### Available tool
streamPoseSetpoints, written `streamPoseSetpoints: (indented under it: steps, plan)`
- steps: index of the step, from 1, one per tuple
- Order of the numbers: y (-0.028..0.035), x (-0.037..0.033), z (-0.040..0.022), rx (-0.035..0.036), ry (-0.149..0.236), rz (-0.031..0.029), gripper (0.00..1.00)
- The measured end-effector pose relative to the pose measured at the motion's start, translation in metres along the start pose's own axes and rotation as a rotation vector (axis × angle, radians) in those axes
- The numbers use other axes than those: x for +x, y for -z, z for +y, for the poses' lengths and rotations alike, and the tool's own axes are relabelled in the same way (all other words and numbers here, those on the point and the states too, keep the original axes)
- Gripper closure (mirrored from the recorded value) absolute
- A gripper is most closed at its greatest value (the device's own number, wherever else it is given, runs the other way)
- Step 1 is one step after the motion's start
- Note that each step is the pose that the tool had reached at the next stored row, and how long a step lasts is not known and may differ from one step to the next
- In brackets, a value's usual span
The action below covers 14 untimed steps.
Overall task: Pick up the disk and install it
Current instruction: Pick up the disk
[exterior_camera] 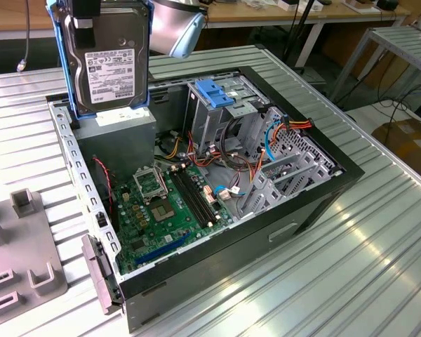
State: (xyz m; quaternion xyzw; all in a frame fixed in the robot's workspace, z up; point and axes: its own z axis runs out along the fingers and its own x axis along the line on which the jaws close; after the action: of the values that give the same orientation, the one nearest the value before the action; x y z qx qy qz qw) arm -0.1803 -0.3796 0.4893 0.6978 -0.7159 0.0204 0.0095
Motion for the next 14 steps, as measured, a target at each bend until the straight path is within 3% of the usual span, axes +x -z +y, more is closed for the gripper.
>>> streamPoseSetpoints:
  steps: [4,10,14]
  plan:
    - [-0.0002,0.0000,-0.0030,0.0001,0.000,0.0006,0.63]
    - [-0.0010,0.0001,-0.0125,0.0000,0.000,0.0009,0.63]
    - [-0.0011,0.0001,-0.0131,0.0001,0.000,0.0008,0.63]
